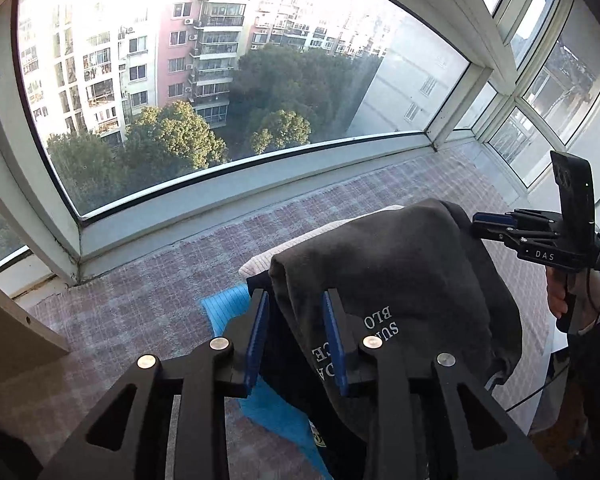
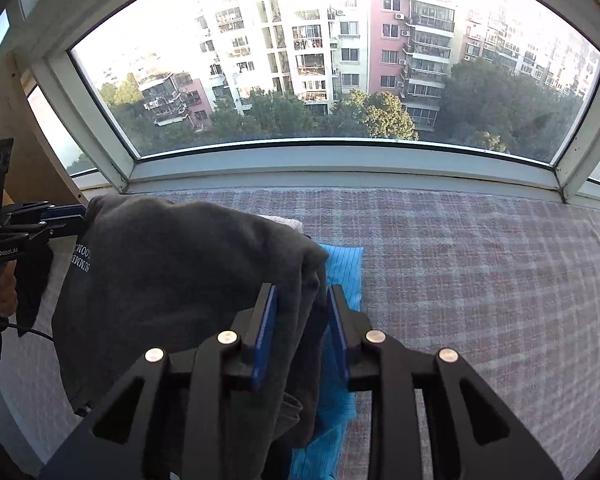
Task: Fold clothes
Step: 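Lift the grey sweatshirt with both tools and carry it onto the clothes stack, then lower the sweatshirt onto the stack and open both tools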
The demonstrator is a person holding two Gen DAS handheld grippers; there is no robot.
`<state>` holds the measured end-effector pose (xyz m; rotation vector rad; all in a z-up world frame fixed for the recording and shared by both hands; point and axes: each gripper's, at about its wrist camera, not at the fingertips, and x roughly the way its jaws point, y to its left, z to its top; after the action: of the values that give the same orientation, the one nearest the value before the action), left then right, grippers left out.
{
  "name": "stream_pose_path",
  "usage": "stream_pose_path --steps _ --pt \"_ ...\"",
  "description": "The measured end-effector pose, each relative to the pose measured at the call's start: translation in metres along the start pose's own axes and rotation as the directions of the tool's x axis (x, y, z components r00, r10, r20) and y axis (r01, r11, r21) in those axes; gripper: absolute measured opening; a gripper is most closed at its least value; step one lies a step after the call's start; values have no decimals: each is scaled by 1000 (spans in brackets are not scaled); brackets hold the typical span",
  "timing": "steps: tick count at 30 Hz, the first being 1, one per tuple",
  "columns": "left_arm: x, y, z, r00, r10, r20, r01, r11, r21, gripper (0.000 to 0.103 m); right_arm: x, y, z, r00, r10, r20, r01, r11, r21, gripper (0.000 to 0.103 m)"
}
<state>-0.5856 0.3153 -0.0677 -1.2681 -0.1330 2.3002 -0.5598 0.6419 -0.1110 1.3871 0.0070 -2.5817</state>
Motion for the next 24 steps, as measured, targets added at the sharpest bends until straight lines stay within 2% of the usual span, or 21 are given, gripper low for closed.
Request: stream_pose_path --steps 1,3,6,8,9,10,11,14,15,17,20,23,24 --pt "-13 -1 -5 1000 -20 18 20 1000 3 27 -11 3 -4 1000 -2 30 2 1000 -4 26" --pt "-32 -15 -18 999 -43 28 41 998 50 27 -28 14 -16 996 66 64 -64 997 -34 26" --pt "-34 -44 -40 991 -135 1 135 985 105 27 -25 36 -30 976 217 -13 -217 973 -84 26" --pt "-20 -56 -55 983 -178 -46 182 976 118 31 -14 44 -41 978 200 -66 -207 970 -124 26" --pt "-6 -60 -63 986 -140 -89 151 979 137 31 -8 45 -48 982 168 -84 -179 973 -146 26" --pt "11 -59 -74 986 -66 -150 89 984 153 31 -1 44 -53 985 143 -101 -158 975 -159 24" --pt "22 -52 -87 975 8 -221 27 987 157 30 5 41 -56 985 132 -113 -149 976 -157 24" --pt "20 -39 -103 959 85 -270 -41 986 164 25 -1 31 -54 977 188 -101 -197 976 -97 24" --pt "9 -39 -101 967 73 -246 -35 987 154 25 -6 28 -53 974 207 -95 -215 973 -83 24" --pt "-19 -48 -87 990 10 -143 12 988 151 25 -18 25 -50 970 234 -68 -238 969 -61 24" --pt "-40 -80 -67 997 -76 -31 81 968 237 27 -31 22 -48 971 237 -27 -238 970 -51 24" --pt "-19 -92 -55 989 -139 -47 147 955 256 28 -32 25 -43 975 219 -18 -220 974 -61 24" --pt "-3 -90 -56 987 -132 -94 151 958 244 30 -30 27 -41 978 208 -27 -210 975 -72 24"
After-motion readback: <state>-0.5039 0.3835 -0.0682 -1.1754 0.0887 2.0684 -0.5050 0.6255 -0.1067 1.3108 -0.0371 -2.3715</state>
